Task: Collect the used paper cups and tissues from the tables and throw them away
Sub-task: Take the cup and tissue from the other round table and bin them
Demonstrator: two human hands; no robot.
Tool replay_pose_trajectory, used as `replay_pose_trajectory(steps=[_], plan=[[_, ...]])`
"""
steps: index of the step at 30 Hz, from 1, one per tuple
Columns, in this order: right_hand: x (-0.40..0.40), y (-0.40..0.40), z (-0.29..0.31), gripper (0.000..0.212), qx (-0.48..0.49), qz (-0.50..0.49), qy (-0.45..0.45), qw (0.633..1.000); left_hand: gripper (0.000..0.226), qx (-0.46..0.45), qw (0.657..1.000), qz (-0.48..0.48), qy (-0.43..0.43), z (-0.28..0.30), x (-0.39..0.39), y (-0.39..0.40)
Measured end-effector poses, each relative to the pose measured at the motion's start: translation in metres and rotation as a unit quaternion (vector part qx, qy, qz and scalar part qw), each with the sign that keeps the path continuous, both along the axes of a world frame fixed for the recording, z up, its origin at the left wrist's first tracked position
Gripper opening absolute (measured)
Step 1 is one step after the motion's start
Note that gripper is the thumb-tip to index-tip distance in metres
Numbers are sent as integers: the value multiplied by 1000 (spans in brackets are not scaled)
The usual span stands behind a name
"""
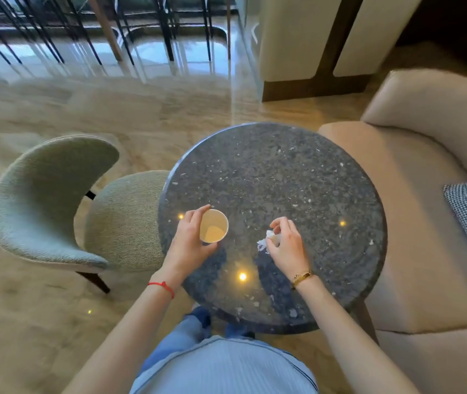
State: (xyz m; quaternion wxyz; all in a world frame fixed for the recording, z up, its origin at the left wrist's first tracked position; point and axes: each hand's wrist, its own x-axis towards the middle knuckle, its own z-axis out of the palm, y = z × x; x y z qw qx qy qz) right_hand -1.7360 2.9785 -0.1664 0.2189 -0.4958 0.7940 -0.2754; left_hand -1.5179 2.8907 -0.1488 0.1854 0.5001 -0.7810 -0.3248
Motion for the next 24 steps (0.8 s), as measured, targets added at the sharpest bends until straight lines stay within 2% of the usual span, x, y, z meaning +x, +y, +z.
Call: replay_pose_trajectory(steps=[6,12,24], plan=[[69,-17,34,18,-28,112,16,993,84,-21,995,95,16,22,97,33],[174,-29,55,19,-53,219,29,974,82,-49,974,219,26,45,207,78],[469,-12,67,13,-75,424,-16,902,83,-61,891,450,-6,66,470,208]])
